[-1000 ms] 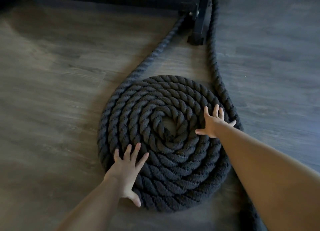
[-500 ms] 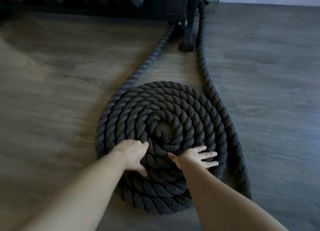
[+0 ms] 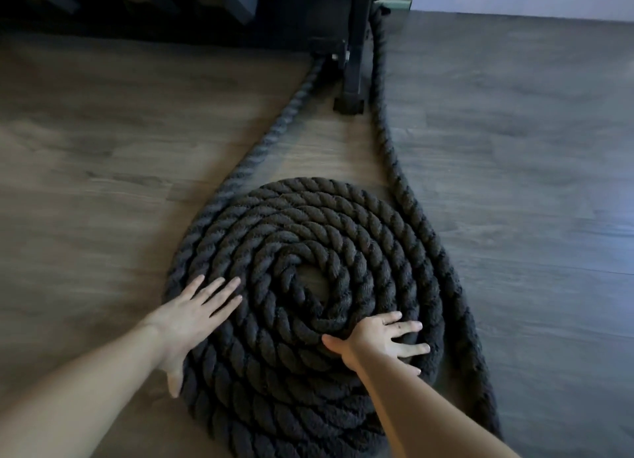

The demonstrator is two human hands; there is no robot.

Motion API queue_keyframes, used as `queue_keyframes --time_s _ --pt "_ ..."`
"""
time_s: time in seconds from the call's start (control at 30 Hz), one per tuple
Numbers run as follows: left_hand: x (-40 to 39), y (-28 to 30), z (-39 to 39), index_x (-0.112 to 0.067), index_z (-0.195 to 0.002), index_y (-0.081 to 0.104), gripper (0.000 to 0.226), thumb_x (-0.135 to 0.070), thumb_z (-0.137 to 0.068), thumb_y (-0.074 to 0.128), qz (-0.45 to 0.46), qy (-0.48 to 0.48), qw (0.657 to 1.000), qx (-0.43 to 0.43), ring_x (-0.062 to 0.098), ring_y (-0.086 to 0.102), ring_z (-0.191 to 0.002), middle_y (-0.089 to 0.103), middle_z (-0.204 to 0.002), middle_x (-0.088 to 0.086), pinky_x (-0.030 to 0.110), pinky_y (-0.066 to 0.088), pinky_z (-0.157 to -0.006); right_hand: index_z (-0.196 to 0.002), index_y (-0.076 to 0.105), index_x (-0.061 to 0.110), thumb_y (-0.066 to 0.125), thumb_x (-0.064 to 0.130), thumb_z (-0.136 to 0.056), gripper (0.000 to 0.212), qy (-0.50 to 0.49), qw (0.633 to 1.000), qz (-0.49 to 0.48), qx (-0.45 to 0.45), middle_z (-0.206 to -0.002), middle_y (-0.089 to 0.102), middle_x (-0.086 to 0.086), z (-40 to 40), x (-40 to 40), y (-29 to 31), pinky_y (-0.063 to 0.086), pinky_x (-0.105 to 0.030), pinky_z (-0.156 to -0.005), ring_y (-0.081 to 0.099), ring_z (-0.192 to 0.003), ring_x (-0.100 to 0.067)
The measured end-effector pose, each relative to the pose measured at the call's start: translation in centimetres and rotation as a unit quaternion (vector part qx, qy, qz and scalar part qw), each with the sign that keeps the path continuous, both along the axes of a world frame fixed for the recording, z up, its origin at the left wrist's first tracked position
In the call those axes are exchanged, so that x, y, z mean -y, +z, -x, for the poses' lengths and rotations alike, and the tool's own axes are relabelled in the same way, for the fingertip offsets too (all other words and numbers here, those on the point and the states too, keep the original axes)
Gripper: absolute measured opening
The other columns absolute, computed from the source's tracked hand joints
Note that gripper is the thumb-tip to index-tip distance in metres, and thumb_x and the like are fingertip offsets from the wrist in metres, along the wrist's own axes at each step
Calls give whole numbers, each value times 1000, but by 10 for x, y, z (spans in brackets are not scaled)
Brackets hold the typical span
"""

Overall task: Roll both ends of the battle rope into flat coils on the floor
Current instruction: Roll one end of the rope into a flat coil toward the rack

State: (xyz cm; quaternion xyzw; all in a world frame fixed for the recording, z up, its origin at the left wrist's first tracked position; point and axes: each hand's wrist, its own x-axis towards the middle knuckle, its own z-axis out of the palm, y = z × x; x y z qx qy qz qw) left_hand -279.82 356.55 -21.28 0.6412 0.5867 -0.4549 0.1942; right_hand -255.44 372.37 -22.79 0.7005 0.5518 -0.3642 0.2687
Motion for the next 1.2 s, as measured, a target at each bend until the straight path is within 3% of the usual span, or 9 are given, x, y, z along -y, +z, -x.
queue_keyframes --time_s 0.43,0.57,0.73,0.83,0.97,1.03,1.07,1.13,1.2 --pt "-13 -8 21 3 -143 -33 163 -99 -51 54 -36 83 996 24 38 -40 -141 -40 -153 21 62 -26 -111 -153 -21 7 85 64 -60 153 92 996 -18 -9 -156 -32 -23 45 -78 -4 7 -72 -113 -20 -143 -54" --pt "-32 -11 20 5 -142 -32 163 -99 -51 54 -45 130 990 36 39 -34 -145 -37 -155 19 69 -20 -110 -154 -22 15 80 64 -68 142 142 983 -106 -42 -157 -32 -23 65 -107 3 7 -73 -111 -24 -144 -49" --pt "-41 -12 23 -1 -137 -38 166 -100 -14 12 -38 174 980 84 34 -37 -143 -33 -160 18 73 -13 -109 -155 -19 11 55 81 -76 130 -88 989 -115 2 -158 -26 -26 68 -58 -5 2 -62 -118 -21 -146 -46" --pt "-43 -8 25 -2 -134 -39 162 -103 -25 24 -35 208 972 105 32 -37 -143 -35 -160 15 70 -8 -114 -156 -16 15 46 88 -74 126 -54 995 -86 27 -158 -25 -28 62 -39 -13 1 -60 -117 -21 -146 -46" --pt "-49 -5 24 -2 -134 -37 150 -98 -58 50 -33 200 974 100 33 -33 -146 -41 -152 10 63 0 -119 -157 -9 5 54 80 -78 126 -9 997 -68 29 -157 -22 -32 65 -60 -13 3 -57 -119 -20 -147 -45" --pt "-48 -4 27 -1 -146 -22 153 -103 -51 41 -85 195 968 136 34 -16 -152 -22 -162 16 66 15 -116 -156 -8 0 57 78 -78 128 -8 997 -70 27 -156 -21 -35 68 -65 -13 3 -55 -119 -19 -146 -46" --pt "-47 -5 29 3 -154 3 158 -105 -45 42 -89 192 967 145 34 4 -153 3 -165 22 70 32 -108 -155 -7 -1 58 78 -77 129 -4 997 -72 29 -155 -20 -36 69 -67 -13 3 -55 -119 -19 -146 -47" --pt "-39 -22 36 9 -132 59 153 -105 -30 46 -138 195 960 150 35 47 -135 54 -142 25 66 56 -76 -155 -7 -2 58 78 -77 129 6 997 -75 32 -155 -19 -37 69 -73 -13 4 -56 -119 -18 -146 -48" --pt "-45 -25 32 6 -134 58 155 -108 -30 40 -156 199 955 157 37 47 -135 52 -144 24 67 54 -79 -155 -7 -2 58 79 -76 130 24 996 -84 25 -155 -18 -37 70 -84 -14 4 -56 -119 -18 -146 -48"
